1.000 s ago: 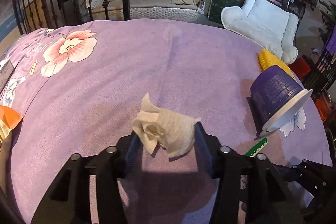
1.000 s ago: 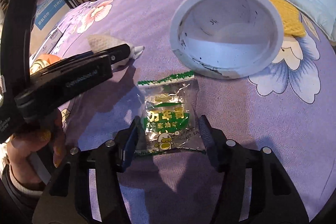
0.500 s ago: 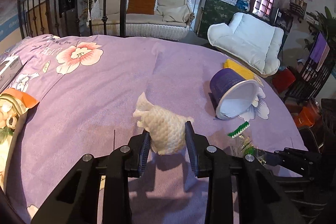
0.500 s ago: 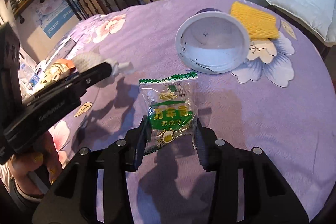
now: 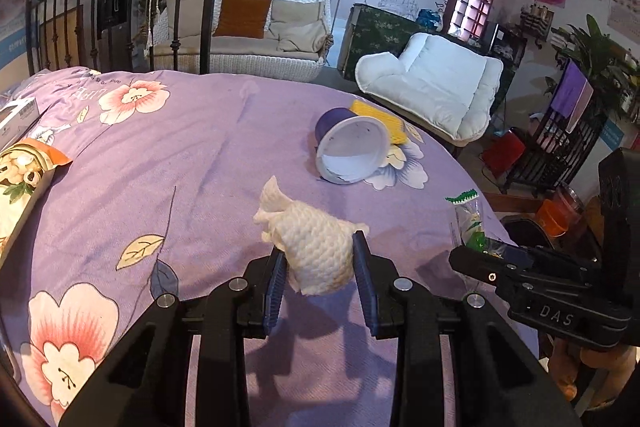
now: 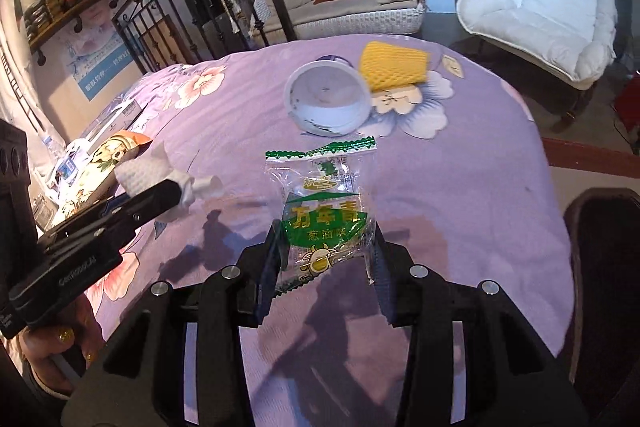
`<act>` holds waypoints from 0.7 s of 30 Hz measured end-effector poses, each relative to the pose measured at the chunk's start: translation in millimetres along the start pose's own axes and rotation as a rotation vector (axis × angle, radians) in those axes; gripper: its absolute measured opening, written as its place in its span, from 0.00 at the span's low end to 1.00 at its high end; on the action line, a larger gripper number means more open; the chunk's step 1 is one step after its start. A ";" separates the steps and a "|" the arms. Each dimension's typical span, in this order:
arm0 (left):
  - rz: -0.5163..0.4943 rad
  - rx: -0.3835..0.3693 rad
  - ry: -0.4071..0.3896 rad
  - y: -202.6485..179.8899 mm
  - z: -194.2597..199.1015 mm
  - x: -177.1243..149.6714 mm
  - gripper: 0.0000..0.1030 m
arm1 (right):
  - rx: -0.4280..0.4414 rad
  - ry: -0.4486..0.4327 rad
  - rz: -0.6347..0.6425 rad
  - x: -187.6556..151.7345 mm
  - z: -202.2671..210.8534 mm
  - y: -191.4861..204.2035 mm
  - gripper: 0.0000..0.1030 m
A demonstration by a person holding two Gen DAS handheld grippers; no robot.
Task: Collect trash
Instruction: 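Carry the white tissue and snack packet over the black bin with both tools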
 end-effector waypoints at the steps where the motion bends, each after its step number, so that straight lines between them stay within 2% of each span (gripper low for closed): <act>1: -0.009 -0.007 -0.002 -6.4 2.2 -2.4 0.31 | -0.008 -0.008 -0.007 -2.6 6.9 -4.4 0.41; 10: -0.050 -0.089 -0.013 -57.6 20.7 -17.8 0.31 | -0.068 -0.083 -0.081 -24.1 60.4 -44.9 0.41; 21: -0.094 -0.170 -0.006 -105.5 24.9 -26.9 0.31 | -0.159 -0.169 -0.164 -54.6 116.5 -95.7 0.41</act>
Point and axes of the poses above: each gripper's, at about its wrist camera, not at the fingertips, and z roughly against the way its jaws point, y to its left, x to its top, the point moved 7 cm from there along -z, roughly the way its jaws point, and after that the axes turned 10 degrees about x, right-handed, at the moved point
